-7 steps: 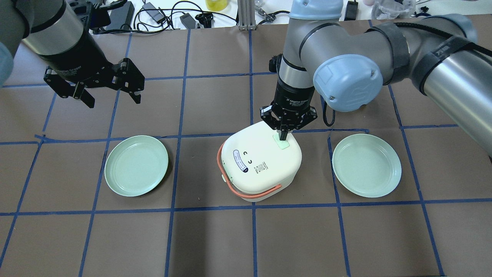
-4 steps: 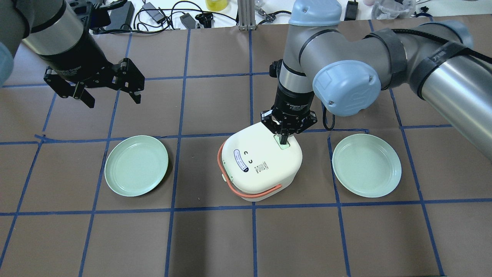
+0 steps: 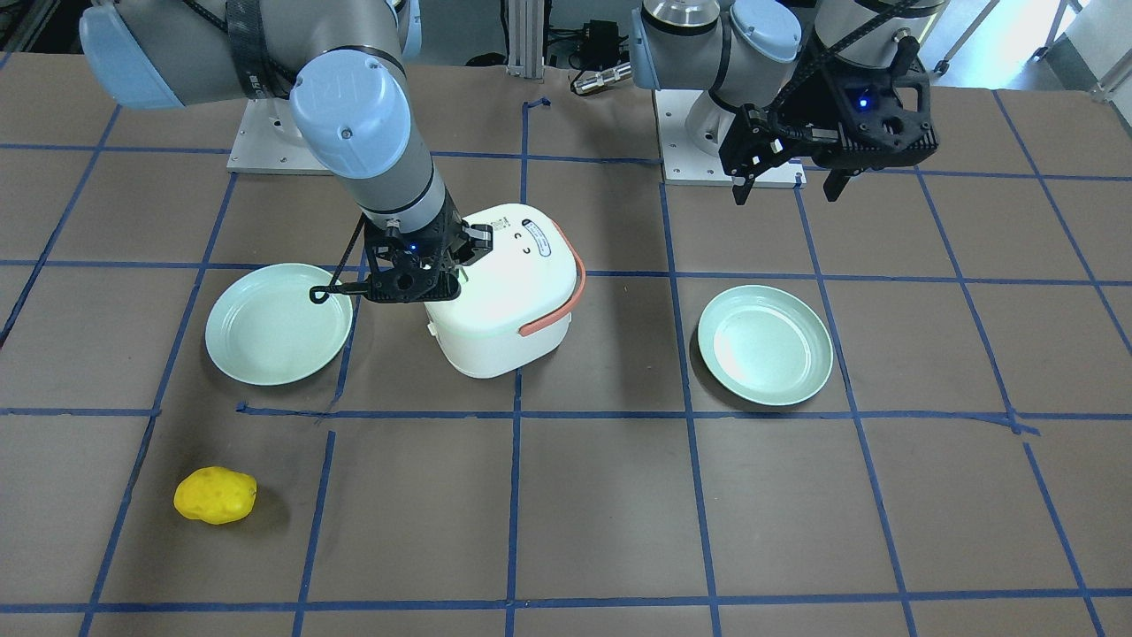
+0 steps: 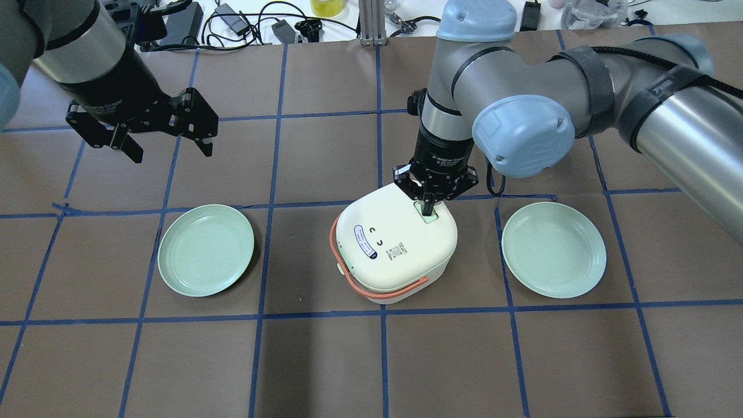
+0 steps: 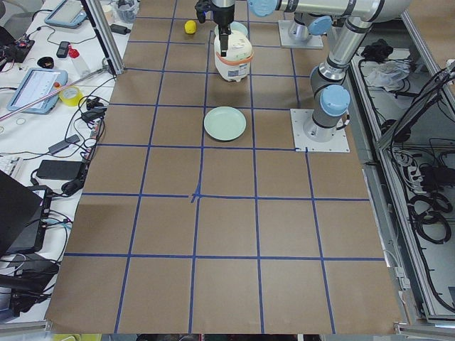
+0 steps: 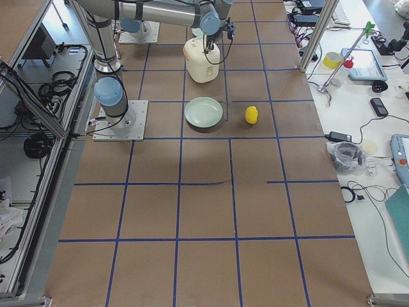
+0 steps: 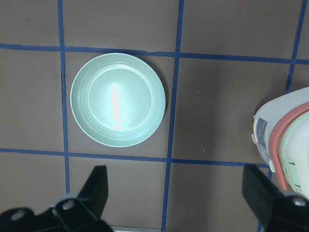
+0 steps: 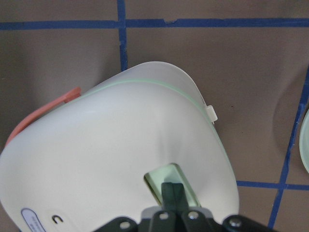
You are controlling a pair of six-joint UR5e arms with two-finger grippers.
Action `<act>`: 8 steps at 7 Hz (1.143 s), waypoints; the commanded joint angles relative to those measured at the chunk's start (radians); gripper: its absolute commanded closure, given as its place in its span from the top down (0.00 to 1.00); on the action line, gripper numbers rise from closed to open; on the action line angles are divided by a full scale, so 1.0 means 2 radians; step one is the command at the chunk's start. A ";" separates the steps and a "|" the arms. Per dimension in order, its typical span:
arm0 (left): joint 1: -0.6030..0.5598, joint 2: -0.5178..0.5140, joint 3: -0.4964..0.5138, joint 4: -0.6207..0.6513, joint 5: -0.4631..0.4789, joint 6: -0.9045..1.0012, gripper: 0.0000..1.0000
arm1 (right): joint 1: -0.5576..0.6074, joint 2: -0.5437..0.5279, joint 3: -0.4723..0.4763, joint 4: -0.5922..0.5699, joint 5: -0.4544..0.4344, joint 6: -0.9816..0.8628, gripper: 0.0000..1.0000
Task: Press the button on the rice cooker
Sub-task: 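Press down on the lid button with the closed right gripper, then lift the right gripper away as the rice cooker lid pops open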
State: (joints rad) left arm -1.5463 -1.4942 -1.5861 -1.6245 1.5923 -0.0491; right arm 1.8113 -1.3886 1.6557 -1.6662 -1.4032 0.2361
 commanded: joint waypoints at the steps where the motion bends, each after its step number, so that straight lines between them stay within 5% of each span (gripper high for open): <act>1: 0.000 0.000 0.000 0.000 0.000 0.000 1.00 | 0.000 -0.005 -0.051 0.007 -0.002 0.061 0.93; 2: 0.000 -0.001 0.000 0.000 0.000 0.000 1.00 | 0.001 -0.017 -0.072 0.020 -0.002 0.083 1.00; 6: 0.000 0.000 0.000 0.000 0.000 0.000 1.00 | -0.015 -0.028 -0.149 0.057 -0.018 0.097 1.00; 8: 0.000 -0.001 0.000 0.000 0.000 0.000 1.00 | -0.046 -0.026 -0.143 0.059 -0.061 -0.008 1.00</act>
State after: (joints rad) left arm -1.5463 -1.4944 -1.5861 -1.6245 1.5923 -0.0491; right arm 1.7584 -1.4427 1.3693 -1.5545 -1.4864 0.3530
